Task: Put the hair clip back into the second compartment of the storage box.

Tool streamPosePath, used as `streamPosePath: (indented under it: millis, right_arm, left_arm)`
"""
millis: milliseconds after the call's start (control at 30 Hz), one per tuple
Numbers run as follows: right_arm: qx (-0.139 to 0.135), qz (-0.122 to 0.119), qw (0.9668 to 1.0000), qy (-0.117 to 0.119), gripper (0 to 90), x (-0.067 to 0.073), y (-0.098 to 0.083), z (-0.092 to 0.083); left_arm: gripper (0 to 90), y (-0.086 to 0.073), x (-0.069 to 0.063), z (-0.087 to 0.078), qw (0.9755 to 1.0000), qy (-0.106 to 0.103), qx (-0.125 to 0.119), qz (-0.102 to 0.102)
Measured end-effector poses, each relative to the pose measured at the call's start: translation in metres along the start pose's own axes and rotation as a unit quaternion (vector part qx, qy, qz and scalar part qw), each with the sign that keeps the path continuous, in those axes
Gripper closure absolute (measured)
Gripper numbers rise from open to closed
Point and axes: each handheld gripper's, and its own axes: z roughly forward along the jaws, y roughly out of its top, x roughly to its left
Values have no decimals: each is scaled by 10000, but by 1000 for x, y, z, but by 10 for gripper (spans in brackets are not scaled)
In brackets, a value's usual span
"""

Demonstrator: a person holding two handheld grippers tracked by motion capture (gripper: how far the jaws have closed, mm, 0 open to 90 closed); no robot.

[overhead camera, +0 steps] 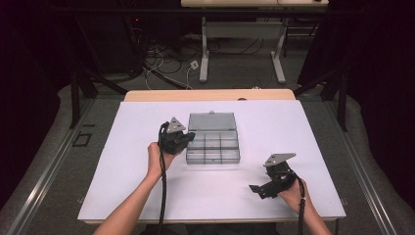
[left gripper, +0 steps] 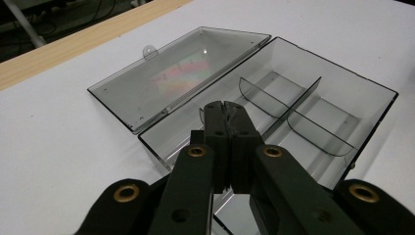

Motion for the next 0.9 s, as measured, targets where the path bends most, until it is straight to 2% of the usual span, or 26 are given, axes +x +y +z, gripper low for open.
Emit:
streamPosePath:
  millis: [167, 367, 433, 867, 900]
  right_arm:
    - [-25, 51, 10000, 67, 0, 0, 0, 0]
    - [-14, 21, 10000, 28, 0, -1, 0, 0]
    - [2, 21, 10000, 43, 0, -1, 0, 0]
    - [-8, 32, 10000, 5, 0, -1, 0, 0]
    - [-10, 21, 10000, 12, 0, -1, 0, 0]
  left_arm:
    - [893, 1, 0, 4, 10000, -18, 23, 5]
    - [894, 3, -1, 9, 10000, -30, 0, 4]
    - [893, 4, -2, 11, 10000, -34, -74, -32]
    - [893, 6, -2, 22, 9999, -97, -73, -30]
    - [893, 6, -3, 22, 9999, -53, -84, -28]
